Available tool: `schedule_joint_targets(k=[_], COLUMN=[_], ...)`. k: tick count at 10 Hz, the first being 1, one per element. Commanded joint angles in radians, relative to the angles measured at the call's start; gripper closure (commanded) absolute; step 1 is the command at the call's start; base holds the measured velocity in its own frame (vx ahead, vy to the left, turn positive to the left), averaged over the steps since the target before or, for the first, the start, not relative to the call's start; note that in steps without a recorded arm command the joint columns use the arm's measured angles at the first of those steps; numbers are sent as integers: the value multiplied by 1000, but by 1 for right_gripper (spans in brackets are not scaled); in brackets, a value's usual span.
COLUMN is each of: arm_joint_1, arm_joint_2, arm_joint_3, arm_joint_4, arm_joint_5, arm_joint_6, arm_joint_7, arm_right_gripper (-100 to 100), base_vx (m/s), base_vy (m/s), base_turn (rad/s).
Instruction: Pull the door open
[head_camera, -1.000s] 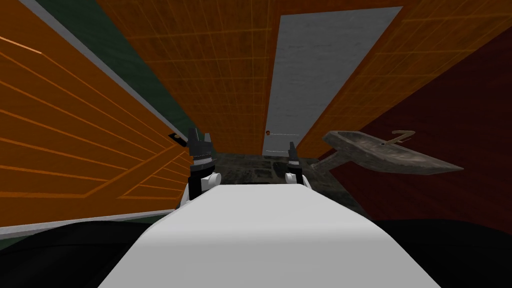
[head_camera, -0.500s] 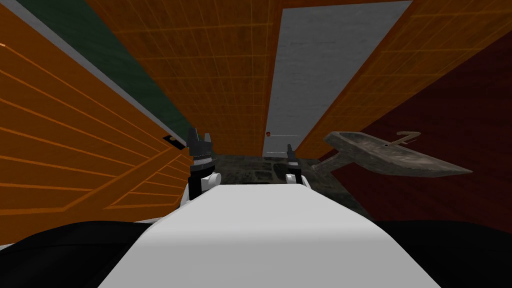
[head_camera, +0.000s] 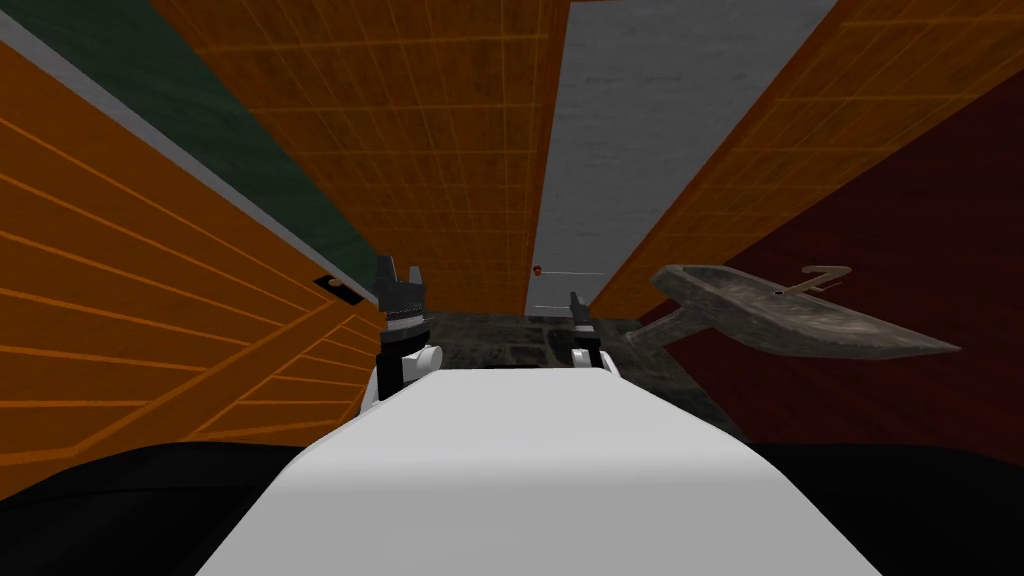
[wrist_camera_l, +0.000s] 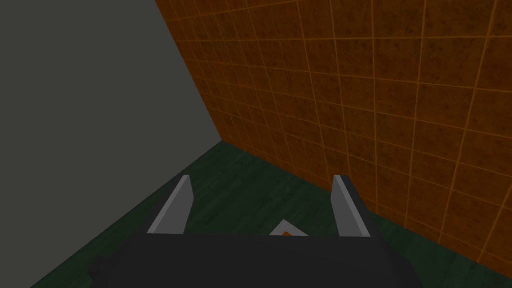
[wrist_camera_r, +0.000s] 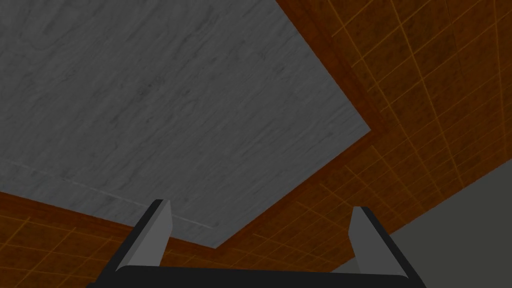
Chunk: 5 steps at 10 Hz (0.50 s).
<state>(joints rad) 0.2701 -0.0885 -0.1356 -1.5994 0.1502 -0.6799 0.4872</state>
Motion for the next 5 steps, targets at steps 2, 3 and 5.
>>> schedule_joint_targets(k=[2, 3, 5], arm_joint_1=[-15, -23, -37], arm_joint_2=[-4, -6, -10], arm_joint_3=[-10, -15, -25], arm_joint_4=[46, 69, 115], arm_joint_5=[15, 25, 44], arm_joint_6=[-13, -18, -29], arm_joint_7=[32, 50, 87], arm_right_gripper=[-100, -100, -100], base_vx=[83, 61, 81], base_vy=[21, 27, 21], base_turn=[-23, -19, -29])
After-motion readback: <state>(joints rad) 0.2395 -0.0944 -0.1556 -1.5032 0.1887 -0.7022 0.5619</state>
